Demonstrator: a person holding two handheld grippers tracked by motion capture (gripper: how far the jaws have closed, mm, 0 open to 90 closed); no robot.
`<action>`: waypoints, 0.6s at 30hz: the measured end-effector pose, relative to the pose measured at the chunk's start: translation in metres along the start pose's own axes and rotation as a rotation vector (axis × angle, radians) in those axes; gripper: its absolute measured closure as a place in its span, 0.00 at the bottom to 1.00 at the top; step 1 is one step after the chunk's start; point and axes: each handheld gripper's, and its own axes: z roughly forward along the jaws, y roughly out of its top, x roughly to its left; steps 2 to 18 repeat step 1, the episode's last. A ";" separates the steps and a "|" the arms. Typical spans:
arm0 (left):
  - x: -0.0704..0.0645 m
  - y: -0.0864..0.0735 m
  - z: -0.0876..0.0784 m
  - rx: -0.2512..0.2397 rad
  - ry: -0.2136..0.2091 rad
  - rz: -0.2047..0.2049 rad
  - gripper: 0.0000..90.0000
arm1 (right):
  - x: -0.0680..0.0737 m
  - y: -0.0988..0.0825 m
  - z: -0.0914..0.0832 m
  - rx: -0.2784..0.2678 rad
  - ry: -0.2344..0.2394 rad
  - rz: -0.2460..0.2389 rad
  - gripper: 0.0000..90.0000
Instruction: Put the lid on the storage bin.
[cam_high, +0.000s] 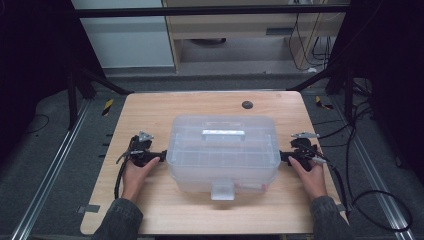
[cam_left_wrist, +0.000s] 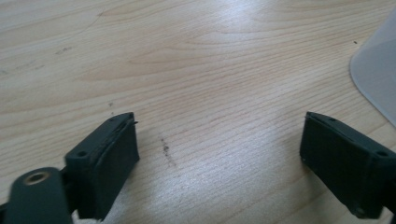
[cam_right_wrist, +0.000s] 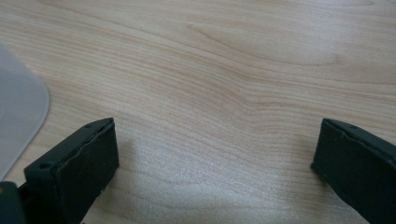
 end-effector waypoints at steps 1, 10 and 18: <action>0.000 0.000 0.000 0.001 0.002 0.000 0.10 | 0.000 0.000 0.000 -0.001 -0.002 0.001 0.00; 0.000 0.000 0.000 0.001 0.002 0.000 0.10 | 0.000 0.000 0.000 -0.001 -0.002 0.001 0.00; 0.000 0.000 0.000 0.001 0.002 0.000 0.10 | 0.000 0.000 0.000 -0.001 -0.002 0.001 0.00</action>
